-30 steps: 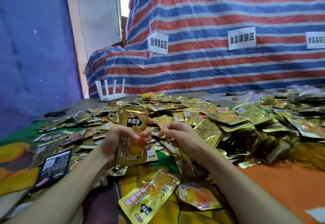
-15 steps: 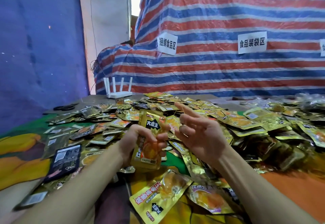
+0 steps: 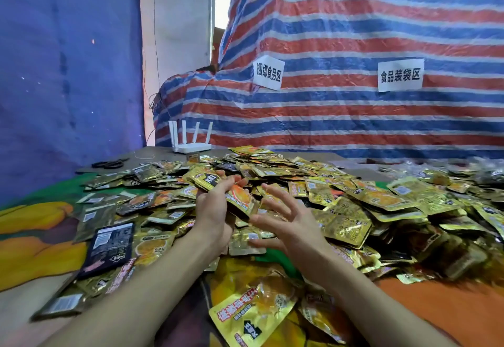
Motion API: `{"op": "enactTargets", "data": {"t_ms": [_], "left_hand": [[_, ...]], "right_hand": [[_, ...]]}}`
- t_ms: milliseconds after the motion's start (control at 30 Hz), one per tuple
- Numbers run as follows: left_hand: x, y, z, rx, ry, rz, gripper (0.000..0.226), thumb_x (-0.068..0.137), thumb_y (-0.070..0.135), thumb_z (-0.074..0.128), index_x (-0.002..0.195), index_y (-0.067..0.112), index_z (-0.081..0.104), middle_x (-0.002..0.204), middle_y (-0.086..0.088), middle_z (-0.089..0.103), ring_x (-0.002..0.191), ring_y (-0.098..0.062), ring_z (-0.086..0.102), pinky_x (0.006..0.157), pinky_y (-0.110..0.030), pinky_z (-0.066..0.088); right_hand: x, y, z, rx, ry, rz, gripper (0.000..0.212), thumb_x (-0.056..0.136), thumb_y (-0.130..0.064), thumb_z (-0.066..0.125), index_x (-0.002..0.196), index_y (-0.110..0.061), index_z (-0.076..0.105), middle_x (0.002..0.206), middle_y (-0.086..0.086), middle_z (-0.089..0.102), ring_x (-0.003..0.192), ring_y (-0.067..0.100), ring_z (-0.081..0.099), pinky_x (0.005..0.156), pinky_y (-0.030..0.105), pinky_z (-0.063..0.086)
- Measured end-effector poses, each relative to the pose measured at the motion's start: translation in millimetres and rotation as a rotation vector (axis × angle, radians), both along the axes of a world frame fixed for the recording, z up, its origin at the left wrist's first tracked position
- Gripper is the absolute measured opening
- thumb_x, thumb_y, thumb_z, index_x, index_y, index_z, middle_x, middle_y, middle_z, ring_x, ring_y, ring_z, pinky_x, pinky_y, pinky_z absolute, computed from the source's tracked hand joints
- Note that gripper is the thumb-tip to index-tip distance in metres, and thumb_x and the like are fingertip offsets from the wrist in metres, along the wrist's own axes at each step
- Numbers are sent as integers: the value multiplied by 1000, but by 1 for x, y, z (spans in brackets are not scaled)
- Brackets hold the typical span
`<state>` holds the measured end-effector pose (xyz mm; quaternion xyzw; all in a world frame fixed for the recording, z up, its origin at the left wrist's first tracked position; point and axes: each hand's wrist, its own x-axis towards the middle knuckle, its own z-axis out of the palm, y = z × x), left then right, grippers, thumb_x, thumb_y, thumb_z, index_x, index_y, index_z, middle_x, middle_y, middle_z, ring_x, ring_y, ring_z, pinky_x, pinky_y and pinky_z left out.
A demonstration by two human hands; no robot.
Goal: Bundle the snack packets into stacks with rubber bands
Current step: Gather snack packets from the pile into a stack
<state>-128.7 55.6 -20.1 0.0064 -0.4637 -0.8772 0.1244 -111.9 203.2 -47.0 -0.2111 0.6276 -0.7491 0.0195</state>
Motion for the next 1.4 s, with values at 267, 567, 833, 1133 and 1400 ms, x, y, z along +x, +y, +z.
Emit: {"op": "enactTargets", "data": {"t_ms": [267,567,833,1133,1400], "left_hand": [[11,12,-5,-212,38,-205,35,100,34,49,100,18,80,121,-11,70,115,-25,65,100,-47,51],[10,9,-6,-213,98,-374,38,99,31,46,110,13,77,119,-11,72,111,-25,69,98,-41,52],[7,10,-10,-142,58,-427,34,88,31,55,105,12,79,117,-16,72,107,-26,70,85,-34,59],[6,13,-20,-154,-15,-483,38,82,36,62,99,7,79,109,-19,73,99,-32,73,73,-36,60],[5,5,-13,-228,54,-455,40,79,24,64,117,14,70,114,-21,72,100,-32,70,93,-49,53]], "right_hand": [[5,-19,-8,113,262,-118,68,73,-15,89,128,-38,57,130,-20,59,119,-1,60,99,39,55],[9,-15,-2,65,450,-267,65,70,-16,89,123,-44,64,115,-32,63,107,-9,62,82,6,49],[5,-14,-2,60,365,-316,74,56,-32,92,124,-41,66,120,-16,66,105,-3,66,82,15,55],[0,-5,0,237,285,-334,60,78,-24,86,131,-33,59,121,-15,63,104,-4,63,75,13,54],[7,1,18,267,154,-185,21,94,-12,68,114,-16,73,108,5,74,95,20,73,75,34,61]]}}
